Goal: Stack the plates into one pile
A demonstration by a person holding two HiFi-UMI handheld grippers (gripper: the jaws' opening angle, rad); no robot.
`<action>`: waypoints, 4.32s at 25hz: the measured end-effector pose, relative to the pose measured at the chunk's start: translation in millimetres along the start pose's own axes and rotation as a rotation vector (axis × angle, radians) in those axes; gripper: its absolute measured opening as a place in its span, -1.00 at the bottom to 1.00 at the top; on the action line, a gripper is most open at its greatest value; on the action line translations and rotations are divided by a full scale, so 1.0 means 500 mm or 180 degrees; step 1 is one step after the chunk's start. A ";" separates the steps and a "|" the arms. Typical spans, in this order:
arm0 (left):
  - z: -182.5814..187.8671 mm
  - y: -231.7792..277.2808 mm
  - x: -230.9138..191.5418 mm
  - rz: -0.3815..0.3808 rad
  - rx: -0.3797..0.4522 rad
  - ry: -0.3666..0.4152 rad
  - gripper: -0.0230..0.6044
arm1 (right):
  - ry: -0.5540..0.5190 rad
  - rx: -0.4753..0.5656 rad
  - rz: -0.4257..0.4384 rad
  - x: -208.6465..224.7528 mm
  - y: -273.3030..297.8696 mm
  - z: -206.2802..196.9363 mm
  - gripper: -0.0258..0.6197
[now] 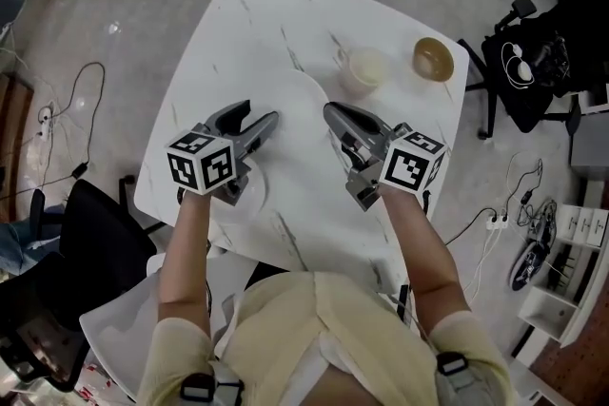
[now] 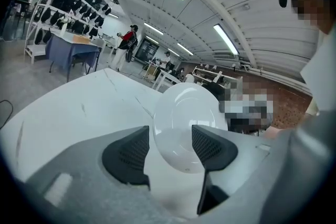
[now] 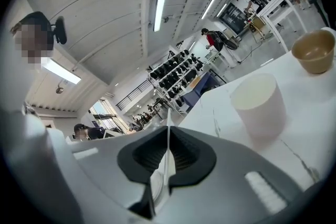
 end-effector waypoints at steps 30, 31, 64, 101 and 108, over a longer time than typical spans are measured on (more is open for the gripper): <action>-0.011 -0.229 0.029 0.0827 0.0408 0.0249 -0.56 | -0.0123 -0.0215 0.0257 -0.113 0.043 -0.064 -0.85; -0.016 -0.240 0.029 0.0874 0.0414 0.0246 -0.56 | -0.0112 -0.0244 0.0266 -0.117 0.047 -0.072 -0.85; -0.223 -0.404 -0.013 0.1767 0.0163 -0.0306 -0.60 | -0.0220 -0.1343 0.0110 -0.136 0.131 -0.321 -0.80; -0.270 -0.381 -0.059 0.2264 -0.0479 0.0393 -0.47 | -0.0568 -0.1752 -0.0446 -0.083 0.128 -0.384 -0.73; -0.256 -0.392 -0.054 0.2181 -0.0317 0.0243 -0.52 | -0.1104 -0.1700 -0.0512 -0.088 0.130 -0.366 -0.63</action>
Point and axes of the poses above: the fingertips, and each gripper's own axes: y forward along the fingers, x to its right, z out of its top, the point moved 1 cm from there along -y, backward along the fingers, and after that the axes turned 1 degree about x, right-handed, at the moved point
